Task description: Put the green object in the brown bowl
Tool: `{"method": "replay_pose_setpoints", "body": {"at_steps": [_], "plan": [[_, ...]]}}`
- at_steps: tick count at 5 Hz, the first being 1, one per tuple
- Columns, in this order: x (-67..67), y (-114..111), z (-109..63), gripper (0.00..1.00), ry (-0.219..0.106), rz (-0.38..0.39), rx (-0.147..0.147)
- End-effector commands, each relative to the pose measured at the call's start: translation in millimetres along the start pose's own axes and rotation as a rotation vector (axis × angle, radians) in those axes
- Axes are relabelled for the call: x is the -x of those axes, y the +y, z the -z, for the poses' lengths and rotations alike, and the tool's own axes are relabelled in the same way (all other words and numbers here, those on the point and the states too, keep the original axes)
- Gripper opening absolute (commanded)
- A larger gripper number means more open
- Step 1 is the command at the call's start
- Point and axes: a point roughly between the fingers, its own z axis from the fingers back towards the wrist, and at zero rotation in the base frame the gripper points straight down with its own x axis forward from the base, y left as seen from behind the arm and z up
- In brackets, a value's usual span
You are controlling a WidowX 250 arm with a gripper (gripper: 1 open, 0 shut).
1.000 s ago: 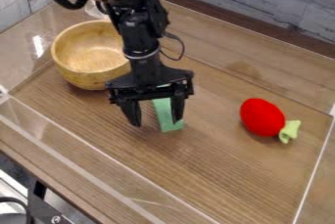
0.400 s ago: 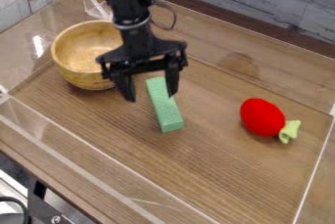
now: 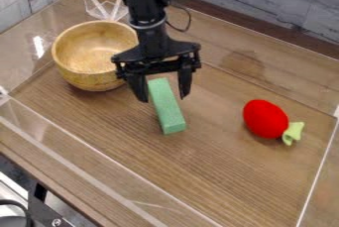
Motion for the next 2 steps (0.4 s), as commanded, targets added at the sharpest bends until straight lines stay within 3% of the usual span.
{"method": "replay_pose_setpoints", "body": {"at_steps": [1,2], "plan": [[-3.6,-5.8,6.6,1.0,-0.018,0.033,0.009],[-1.6,-5.4,12.8,0.0,-0.022,-0.007,0.004]]}}
